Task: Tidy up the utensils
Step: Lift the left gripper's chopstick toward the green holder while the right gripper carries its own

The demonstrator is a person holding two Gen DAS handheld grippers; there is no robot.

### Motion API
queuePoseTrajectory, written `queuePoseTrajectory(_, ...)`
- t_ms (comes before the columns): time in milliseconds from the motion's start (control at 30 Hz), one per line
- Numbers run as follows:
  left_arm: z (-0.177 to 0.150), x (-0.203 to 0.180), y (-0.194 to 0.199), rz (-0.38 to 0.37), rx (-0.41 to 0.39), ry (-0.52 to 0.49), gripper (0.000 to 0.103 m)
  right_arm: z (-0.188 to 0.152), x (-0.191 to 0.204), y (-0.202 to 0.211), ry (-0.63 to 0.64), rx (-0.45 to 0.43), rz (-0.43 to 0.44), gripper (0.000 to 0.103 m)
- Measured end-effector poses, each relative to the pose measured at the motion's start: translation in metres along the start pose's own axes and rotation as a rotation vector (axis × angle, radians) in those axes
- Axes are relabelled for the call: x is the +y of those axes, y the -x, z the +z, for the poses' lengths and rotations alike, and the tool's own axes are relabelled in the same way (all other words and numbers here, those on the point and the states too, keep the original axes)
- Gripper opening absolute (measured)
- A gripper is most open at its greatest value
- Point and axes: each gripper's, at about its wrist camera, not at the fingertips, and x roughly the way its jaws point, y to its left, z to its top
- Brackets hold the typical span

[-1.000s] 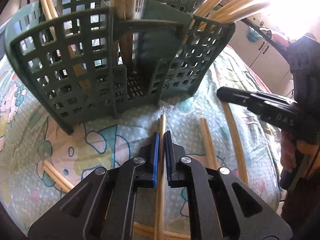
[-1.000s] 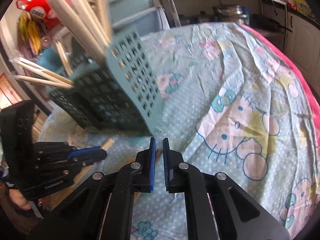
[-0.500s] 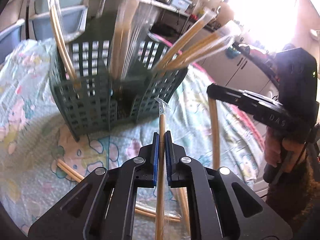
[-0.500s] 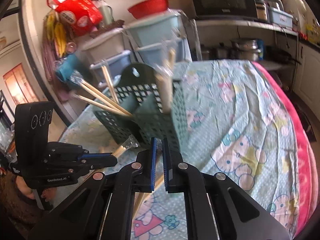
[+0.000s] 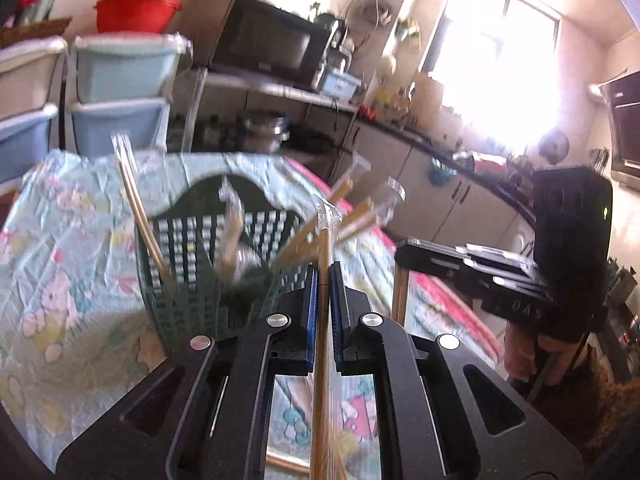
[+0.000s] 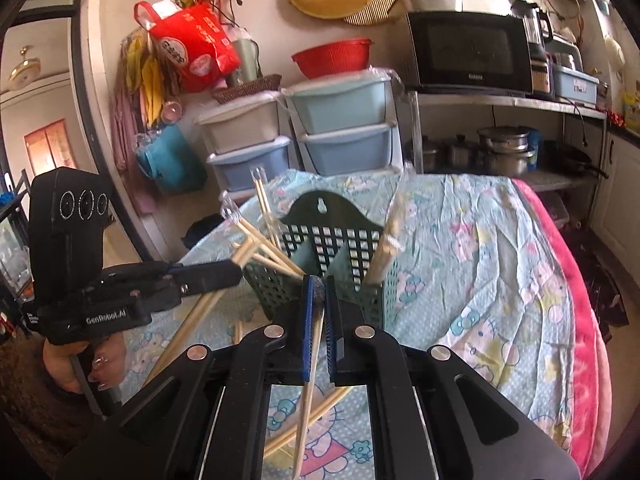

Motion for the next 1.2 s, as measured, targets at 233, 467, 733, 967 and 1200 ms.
queuePoseTrajectory(233,0.029,0.0,0.022,0.029,-0.125,0.003,0.004,0.018,0.011,0.012,0.026,-0.06,0.008,0.005)
queuePoseTrajectory(467,0.058,0.007,0.037,0.07,-0.211,0.007,0.004,0.038,0.019,0.018,0.046,-0.115,0.015,0.005)
queuePoseTrajectory(733,0.082,0.019,0.044,0.124,-0.277,0.013,0.004,0.06,0.027,0.019,0.069,-0.16,0.008,0.005)
queuePoseTrajectory(967,0.102,0.023,0.045,0.183,-0.339,-0.005,0.004,0.078,0.028,0.017,0.073,-0.195,-0.001,0.005)
queuePoseTrajectory(1200,0.117,0.027,0.036,0.222,-0.395,-0.008,0.004,0.097,0.029,0.013,0.084,-0.232,-0.028,0.005)
